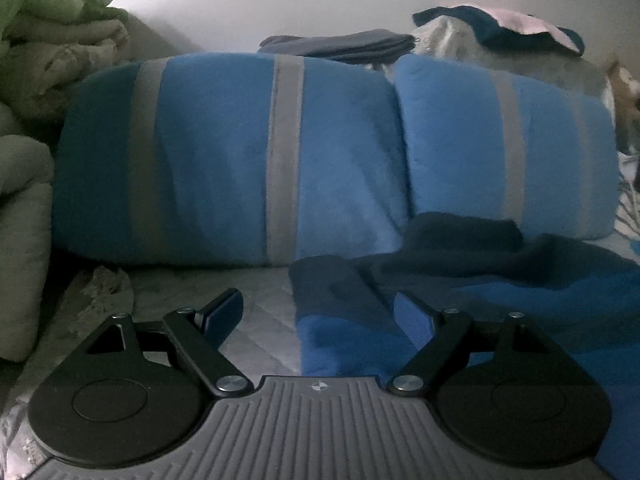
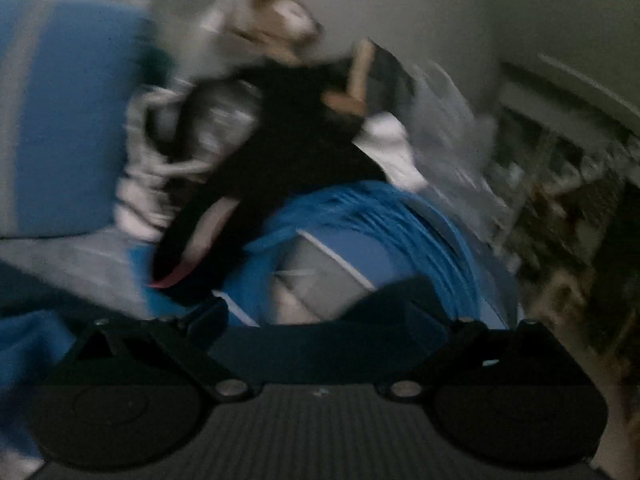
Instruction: Fold clothes
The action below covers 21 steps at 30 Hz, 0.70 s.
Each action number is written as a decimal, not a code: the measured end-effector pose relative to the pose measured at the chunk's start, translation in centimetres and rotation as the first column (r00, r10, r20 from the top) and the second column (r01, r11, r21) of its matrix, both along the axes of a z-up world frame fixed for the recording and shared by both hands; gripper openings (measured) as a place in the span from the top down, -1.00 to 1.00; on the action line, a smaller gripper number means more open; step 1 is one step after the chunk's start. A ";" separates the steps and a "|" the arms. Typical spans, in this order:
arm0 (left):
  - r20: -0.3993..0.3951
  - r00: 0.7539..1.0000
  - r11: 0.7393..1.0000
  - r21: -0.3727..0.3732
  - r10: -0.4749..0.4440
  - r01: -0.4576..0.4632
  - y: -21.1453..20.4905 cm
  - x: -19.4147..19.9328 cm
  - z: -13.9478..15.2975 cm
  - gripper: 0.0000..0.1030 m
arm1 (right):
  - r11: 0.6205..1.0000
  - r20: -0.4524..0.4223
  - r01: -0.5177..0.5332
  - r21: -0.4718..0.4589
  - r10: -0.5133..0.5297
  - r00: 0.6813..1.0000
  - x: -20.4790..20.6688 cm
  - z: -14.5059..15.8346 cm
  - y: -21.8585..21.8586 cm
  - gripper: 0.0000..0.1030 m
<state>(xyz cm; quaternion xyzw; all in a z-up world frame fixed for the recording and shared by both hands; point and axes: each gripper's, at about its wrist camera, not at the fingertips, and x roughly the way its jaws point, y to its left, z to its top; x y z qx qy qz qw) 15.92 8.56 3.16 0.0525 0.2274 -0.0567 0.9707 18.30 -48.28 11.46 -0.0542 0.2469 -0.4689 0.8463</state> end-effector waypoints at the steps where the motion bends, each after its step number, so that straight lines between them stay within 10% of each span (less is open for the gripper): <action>1: -0.001 1.000 1.000 0.001 -0.005 0.005 -0.1 -0.1 0.0 -0.62 | 0.999 0.006 0.036 0.012 -0.037 0.999 -0.1 -0.2 -1.5 -0.92; 6: -0.016 1.000 1.000 -0.004 -0.024 0.024 -0.7 -0.1 -0.3 -0.62 | 0.989 0.006 0.133 0.059 -0.133 0.991 -0.4 -1.2 -6.6 -0.83; 9: -0.013 0.999 0.999 -0.011 -0.030 0.030 -1.0 -0.1 -0.1 -0.62 | 0.985 0.000 0.126 0.116 -0.127 0.992 -0.5 -1.8 -8.1 0.42; 15: 0.004 0.999 0.999 0.006 -0.042 0.042 -2.1 -0.3 -0.2 -0.62 | 0.980 0.018 -0.177 0.091 0.177 0.984 -0.2 0.0 -0.3 0.44; 21: -0.002 0.999 0.998 0.036 -0.051 0.051 -3.1 -0.5 -0.9 -0.62 | 0.828 0.022 -0.549 0.115 0.550 0.835 -1.0 1.0 12.8 0.44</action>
